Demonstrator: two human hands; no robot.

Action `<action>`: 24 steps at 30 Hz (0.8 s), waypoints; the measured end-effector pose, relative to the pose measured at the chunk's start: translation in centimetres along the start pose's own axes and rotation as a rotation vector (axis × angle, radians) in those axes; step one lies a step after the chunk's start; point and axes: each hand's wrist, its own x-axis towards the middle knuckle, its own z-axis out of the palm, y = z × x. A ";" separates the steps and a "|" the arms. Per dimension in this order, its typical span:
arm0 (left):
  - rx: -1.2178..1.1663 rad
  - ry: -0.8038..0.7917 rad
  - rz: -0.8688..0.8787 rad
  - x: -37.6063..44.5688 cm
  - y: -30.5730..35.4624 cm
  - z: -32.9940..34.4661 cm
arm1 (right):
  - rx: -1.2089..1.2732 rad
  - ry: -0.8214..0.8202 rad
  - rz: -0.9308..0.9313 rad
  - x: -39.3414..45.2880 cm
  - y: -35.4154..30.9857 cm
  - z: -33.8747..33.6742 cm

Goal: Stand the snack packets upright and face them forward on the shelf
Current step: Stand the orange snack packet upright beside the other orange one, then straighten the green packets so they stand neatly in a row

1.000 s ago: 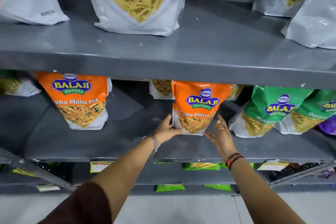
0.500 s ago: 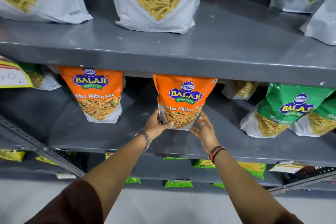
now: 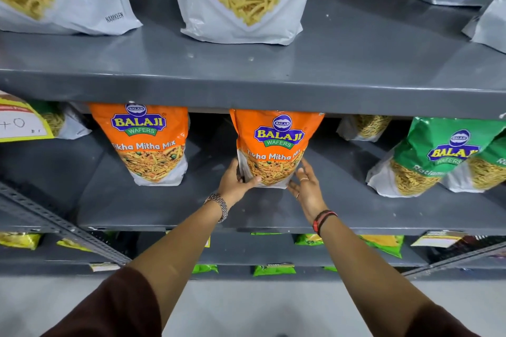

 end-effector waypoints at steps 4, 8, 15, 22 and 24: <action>-0.059 0.088 -0.008 -0.5 -1.1 0.6 | -0.064 0.069 0.005 -0.2 1.5 -2.2; -0.047 0.210 -0.044 -1.4 -2.5 2.7 | 0.005 0.244 -0.073 -2.0 3.4 -7.9; 0.072 0.169 -0.120 -3.5 -1.4 11.5 | -0.123 0.488 -0.203 -3.1 2.5 -22.3; 0.045 -0.131 -0.094 -3.7 4.0 23.6 | -0.097 0.263 -0.114 -0.3 -1.9 -31.2; 0.067 -0.194 -0.069 -2.9 5.1 26.7 | -0.110 0.158 -0.147 0.8 -2.8 -32.6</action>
